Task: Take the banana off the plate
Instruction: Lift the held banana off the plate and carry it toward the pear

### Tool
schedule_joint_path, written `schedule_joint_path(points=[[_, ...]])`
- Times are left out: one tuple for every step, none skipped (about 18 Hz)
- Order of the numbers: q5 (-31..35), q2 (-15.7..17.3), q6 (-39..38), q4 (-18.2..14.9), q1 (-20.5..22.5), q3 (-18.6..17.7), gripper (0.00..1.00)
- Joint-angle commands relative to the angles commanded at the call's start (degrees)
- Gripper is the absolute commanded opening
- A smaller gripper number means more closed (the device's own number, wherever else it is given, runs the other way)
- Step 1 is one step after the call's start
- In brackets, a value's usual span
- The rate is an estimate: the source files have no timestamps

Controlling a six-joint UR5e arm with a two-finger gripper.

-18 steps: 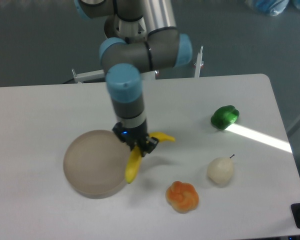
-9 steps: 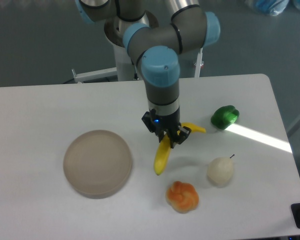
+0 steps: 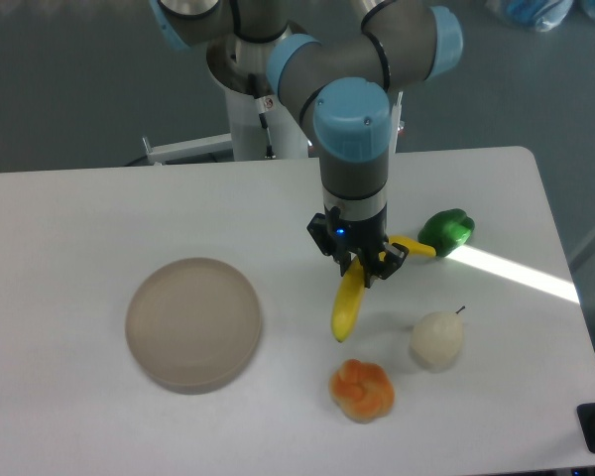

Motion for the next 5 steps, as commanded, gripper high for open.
schedule_joint_path(points=[[0.1,0.0,0.2,0.1,0.0,0.0,0.33],[0.1,0.0,0.2,0.2,0.0,-0.1,0.33],[0.1,0.0,0.2,0.2,0.0,0.0,0.33],[0.1,0.0,0.2,0.2,0.0,0.1,0.33],[0.1,0.0,0.2,0.1,0.0,0.1,0.33]])
